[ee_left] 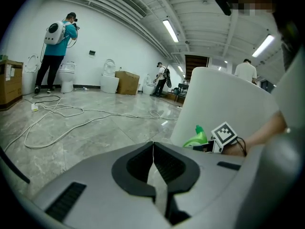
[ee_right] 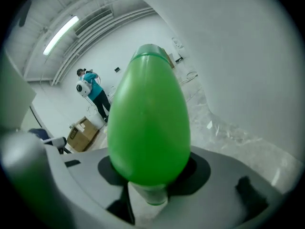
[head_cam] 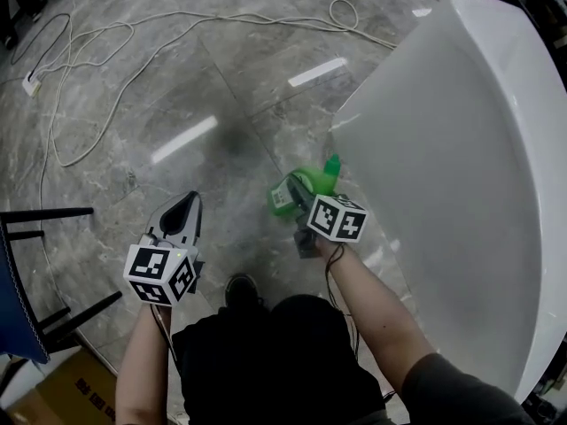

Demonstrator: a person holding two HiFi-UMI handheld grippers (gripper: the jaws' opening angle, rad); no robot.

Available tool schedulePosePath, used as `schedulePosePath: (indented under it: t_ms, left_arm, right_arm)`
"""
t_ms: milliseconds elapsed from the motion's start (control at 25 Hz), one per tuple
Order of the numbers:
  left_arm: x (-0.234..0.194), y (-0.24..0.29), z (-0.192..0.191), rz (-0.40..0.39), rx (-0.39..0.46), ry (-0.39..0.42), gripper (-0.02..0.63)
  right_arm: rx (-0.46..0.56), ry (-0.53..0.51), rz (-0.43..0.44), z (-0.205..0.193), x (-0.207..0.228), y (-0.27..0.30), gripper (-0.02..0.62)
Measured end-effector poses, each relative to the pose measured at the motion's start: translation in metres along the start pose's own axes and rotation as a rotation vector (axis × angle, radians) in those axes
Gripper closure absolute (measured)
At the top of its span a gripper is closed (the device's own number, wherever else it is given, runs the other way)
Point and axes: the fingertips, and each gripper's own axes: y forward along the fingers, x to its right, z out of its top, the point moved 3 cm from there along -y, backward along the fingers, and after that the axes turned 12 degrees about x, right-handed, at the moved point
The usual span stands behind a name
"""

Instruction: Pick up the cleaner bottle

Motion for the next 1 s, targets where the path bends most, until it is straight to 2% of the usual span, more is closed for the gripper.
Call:
schedulePosePath:
  t_ms: [120,240,640,1000]
  left_arm:
    - [0.014,-0.021,0.021,-0.017,-0.053,0.011,0.591]
    - [0.027,-0.042,0.055,-0.016,-0.068,0.032,0.591]
    - [0.083,-0.113,0.190,0.020,0.002,0.002,0.591]
    - [0.136,-0.191,0.301,0.068,0.058,-0.019,0.591]
  right_arm:
    - [-0.023,0.104,0.019,0.013,-0.035,-0.030,0.403]
    - [-0.038,0.114,0.055,0.035,-0.080,-0.057,0.403]
    - [-0.046,0.231,0.260,0.137,-0.243,-0.156,0.403]
    - [0.057,0.327,0.355,0.233,-0.338,-0.258,0.402]
